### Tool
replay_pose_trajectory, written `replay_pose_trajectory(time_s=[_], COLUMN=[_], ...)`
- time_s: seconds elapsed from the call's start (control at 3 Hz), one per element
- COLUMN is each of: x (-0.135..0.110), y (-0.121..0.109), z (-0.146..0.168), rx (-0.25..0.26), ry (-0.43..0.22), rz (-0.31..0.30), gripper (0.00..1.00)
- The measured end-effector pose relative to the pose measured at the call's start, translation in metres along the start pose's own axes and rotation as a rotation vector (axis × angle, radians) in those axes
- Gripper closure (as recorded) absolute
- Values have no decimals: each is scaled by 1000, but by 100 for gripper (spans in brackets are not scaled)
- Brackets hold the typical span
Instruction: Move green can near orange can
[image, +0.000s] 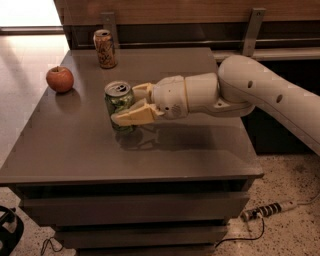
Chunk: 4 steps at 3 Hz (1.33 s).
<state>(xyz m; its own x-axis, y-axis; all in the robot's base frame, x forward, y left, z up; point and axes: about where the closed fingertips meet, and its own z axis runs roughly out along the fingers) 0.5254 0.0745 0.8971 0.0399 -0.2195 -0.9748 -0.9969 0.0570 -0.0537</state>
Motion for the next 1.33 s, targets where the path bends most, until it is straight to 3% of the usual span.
replay_pose_trajectory(time_s=[0.67,1.33], x=[-28,-31], y=[-109,-206], z=[-37,-55], rx=[166,311], ry=[-39,-45], rz=[5,47], gripper=[100,100])
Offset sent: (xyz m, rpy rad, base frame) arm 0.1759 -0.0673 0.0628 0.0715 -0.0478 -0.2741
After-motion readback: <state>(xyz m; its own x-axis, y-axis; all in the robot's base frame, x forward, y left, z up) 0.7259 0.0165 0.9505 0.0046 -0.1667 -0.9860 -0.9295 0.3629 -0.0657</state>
